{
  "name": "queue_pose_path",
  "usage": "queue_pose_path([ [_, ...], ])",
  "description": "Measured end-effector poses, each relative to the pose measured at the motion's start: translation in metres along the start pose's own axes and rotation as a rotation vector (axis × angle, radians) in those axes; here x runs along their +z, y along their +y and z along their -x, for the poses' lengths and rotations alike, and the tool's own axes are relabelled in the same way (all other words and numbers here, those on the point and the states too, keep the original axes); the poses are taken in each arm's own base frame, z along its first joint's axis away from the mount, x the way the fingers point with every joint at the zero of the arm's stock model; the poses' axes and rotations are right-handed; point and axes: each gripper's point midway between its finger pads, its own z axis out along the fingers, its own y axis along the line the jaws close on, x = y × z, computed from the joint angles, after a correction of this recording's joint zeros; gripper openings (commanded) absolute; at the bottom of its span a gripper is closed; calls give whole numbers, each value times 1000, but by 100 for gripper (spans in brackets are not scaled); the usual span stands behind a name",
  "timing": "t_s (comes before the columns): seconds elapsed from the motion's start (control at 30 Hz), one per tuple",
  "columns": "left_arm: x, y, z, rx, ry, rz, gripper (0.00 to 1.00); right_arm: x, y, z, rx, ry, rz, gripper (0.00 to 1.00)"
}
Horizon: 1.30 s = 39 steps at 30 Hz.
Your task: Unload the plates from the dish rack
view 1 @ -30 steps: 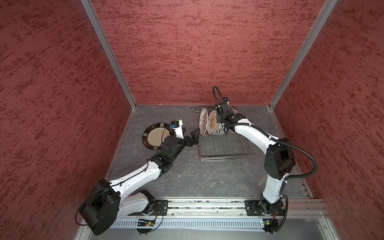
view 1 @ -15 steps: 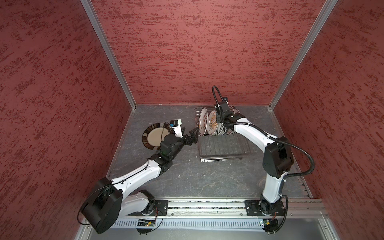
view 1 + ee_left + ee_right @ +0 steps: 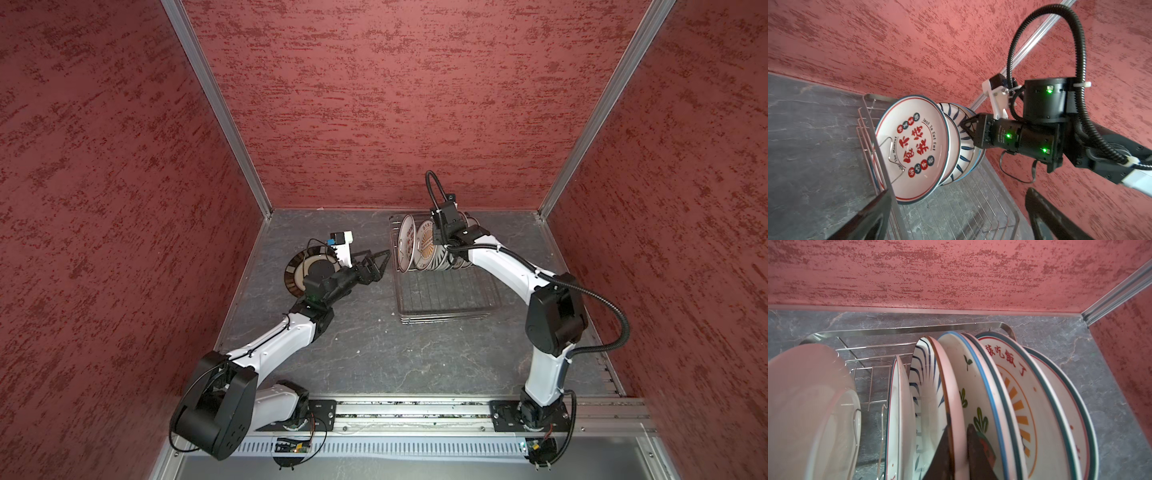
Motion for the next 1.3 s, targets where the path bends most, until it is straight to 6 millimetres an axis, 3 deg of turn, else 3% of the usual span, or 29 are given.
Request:
queue_pose_path([
  [0.3,4,-24,-22,19,87,-61,99,3,3,2,4,-4,2,13],
  [0.53,8,-37,-28,85,95,-31,99,3,4,3,3,-9,10,8],
  [1.0,9,-22,-32,108,90,64,99,-2,3,8,-31,-24,16,7],
  [1.3,9,-22,-34,112,89,78,99,-34,-5,31,-38,-90,30,7],
])
